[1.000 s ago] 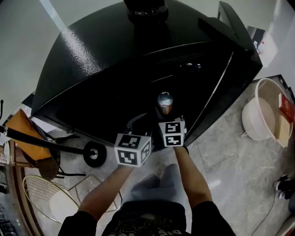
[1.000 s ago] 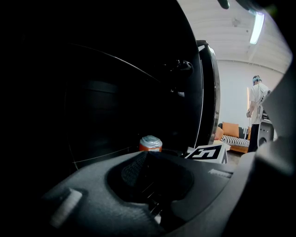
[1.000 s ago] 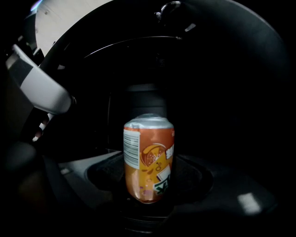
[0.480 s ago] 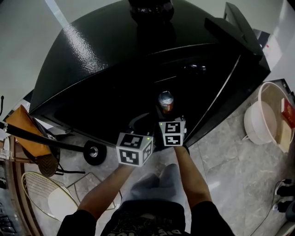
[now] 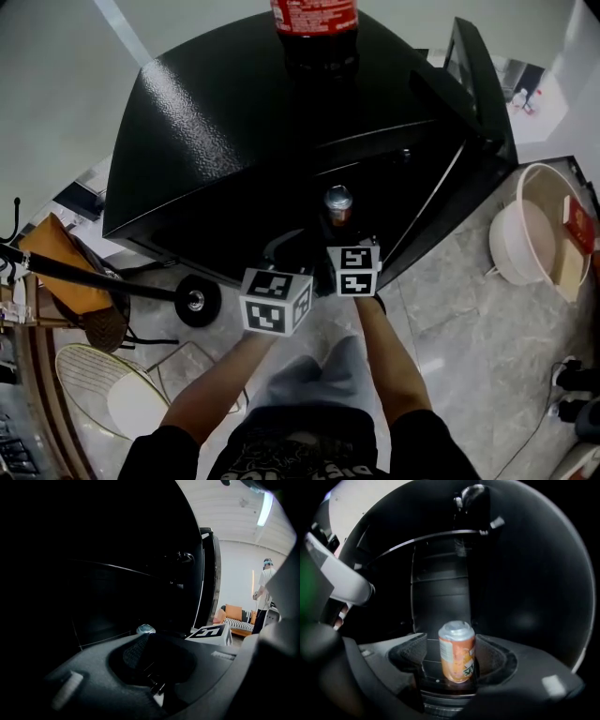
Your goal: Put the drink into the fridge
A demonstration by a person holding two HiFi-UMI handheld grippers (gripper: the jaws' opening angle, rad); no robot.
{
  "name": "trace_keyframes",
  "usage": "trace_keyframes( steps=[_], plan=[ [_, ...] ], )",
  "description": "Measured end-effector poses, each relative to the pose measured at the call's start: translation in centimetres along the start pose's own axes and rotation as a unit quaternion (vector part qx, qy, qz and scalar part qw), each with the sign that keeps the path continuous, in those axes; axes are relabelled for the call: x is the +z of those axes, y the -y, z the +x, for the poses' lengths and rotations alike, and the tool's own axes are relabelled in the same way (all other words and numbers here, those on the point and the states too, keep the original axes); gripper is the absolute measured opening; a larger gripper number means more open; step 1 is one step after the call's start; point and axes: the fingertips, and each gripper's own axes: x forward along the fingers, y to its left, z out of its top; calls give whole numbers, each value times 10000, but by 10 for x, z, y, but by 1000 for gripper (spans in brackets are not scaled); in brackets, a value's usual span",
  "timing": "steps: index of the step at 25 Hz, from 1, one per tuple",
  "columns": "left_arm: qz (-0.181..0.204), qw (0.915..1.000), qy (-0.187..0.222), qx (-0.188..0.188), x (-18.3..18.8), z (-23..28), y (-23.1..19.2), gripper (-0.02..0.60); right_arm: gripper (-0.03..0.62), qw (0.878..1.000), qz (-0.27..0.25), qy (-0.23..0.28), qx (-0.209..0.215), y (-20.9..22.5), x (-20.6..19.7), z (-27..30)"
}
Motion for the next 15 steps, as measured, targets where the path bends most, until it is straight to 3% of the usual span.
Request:
trace_keyframes(
  steps=[7,15],
  plan=[
    [-93,9999,-51,-77,41,-39,16,6,318,9998,60,-211,-26,-13,56,-45],
    [-48,9998,69,-193,107,-92,39,6,242,9996,72,-267,-25,-38,140,-112]
  ],
)
